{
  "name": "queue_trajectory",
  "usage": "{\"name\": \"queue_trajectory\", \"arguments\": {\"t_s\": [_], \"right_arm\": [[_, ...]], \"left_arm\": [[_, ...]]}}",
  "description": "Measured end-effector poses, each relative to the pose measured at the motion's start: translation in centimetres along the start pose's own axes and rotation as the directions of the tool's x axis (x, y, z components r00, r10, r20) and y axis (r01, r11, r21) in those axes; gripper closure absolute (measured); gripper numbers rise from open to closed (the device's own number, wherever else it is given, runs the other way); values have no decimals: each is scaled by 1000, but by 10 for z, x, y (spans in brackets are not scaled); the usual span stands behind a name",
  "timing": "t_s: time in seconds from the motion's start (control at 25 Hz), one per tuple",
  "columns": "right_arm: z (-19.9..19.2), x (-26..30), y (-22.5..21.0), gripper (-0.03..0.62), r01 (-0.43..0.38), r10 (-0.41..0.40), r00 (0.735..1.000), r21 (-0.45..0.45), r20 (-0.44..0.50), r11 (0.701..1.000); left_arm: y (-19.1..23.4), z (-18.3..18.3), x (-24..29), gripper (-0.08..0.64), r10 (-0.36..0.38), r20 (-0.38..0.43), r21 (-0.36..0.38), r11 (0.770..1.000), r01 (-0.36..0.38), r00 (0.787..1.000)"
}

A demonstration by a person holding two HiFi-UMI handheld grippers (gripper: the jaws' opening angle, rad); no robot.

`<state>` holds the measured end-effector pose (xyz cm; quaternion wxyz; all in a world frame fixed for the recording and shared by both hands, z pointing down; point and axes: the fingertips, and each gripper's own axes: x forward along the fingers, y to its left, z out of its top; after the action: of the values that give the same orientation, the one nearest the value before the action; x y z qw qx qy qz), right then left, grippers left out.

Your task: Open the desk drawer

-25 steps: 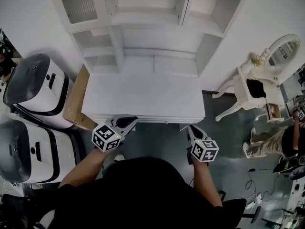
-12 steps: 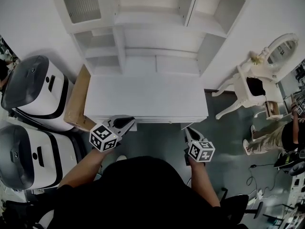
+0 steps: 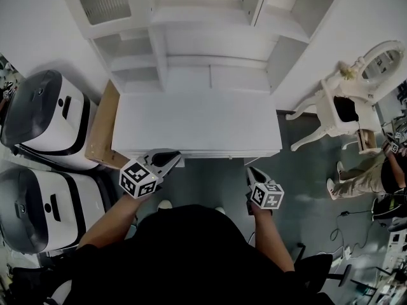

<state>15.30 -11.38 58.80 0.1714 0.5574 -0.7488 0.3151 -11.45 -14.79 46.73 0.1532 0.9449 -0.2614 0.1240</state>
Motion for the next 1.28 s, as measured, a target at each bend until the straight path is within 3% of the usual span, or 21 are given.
{"name": "queue_trajectory", "arguments": {"t_s": [0.72,0.92,1.28], "right_arm": [[-118,123,-55,560,-19,12,967,-28,-254,999],[-135,156,-60,548,-47,36,951,-28,-306,999],[-143,198,-73,527,4,-18,938,-41,-345,999]], "left_arm": [[10,-40,23,543,16,-94,-68,997,-23,995],[14,-45,19,543,42,-94,-65,997,-49,995],[22,-58,14,543,41,-100,-83,995,-49,994]]}}
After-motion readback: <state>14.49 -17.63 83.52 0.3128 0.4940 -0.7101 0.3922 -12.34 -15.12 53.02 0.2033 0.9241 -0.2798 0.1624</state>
